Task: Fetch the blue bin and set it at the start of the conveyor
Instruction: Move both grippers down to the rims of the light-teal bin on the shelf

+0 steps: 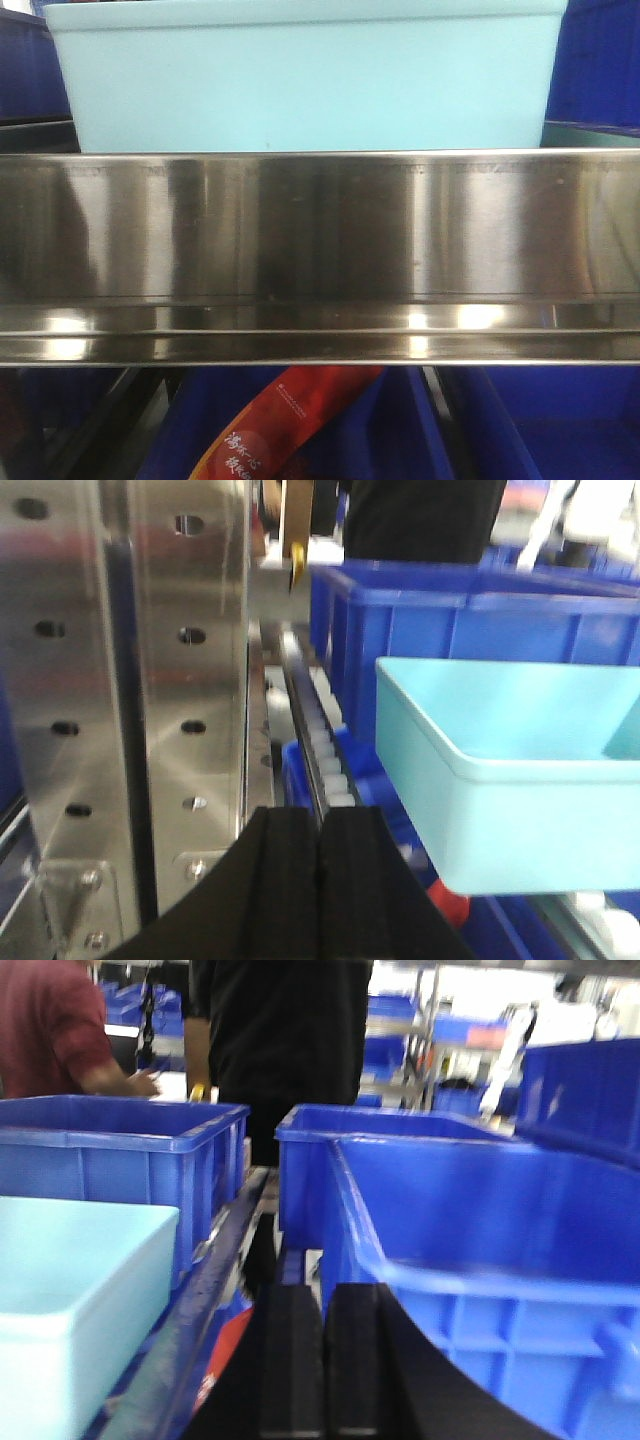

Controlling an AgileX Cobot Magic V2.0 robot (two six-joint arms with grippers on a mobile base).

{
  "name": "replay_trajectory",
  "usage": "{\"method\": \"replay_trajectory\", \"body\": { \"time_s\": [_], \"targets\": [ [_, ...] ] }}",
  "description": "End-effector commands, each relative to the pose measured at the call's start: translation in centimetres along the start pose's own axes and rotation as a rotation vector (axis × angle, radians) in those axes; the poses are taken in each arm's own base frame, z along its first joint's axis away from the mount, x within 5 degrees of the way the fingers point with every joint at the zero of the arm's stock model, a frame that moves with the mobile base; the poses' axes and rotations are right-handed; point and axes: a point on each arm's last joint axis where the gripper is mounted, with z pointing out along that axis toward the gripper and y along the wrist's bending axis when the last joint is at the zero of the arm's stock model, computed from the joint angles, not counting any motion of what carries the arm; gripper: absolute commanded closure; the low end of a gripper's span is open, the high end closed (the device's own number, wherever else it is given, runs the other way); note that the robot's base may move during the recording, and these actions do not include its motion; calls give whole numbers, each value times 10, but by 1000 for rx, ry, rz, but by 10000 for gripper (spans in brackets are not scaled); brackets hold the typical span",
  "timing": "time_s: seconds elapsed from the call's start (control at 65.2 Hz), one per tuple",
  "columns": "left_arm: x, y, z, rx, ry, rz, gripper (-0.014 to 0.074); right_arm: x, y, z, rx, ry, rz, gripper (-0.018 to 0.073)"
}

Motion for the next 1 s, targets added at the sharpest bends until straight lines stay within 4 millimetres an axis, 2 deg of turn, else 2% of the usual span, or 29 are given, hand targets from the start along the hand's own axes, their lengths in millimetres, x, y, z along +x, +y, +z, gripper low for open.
{"method": "replay_trajectory", "body": {
  "time_s": [0.0,0.184,0.399,0.675,0.829,0.982],
  "targets": [
    [-18,0,13,-2,-15,-2,707,-16,1,9,-15,53,19,724],
    [-39,1,33,-12,-118,-3,707,-39,2,29,-43,74,77,724],
    [-48,2,40,-14,-219,-37,707,-42,5,34,-68,42,145,724],
    [-51,1,39,-8,-219,-57,707,-44,4,36,-67,43,145,724],
    [-74,-2,46,11,-100,-43,707,-51,5,54,-77,100,158,724],
    [-94,-7,67,40,54,-16,707,-58,8,86,-106,187,185,724]
  ]
}}
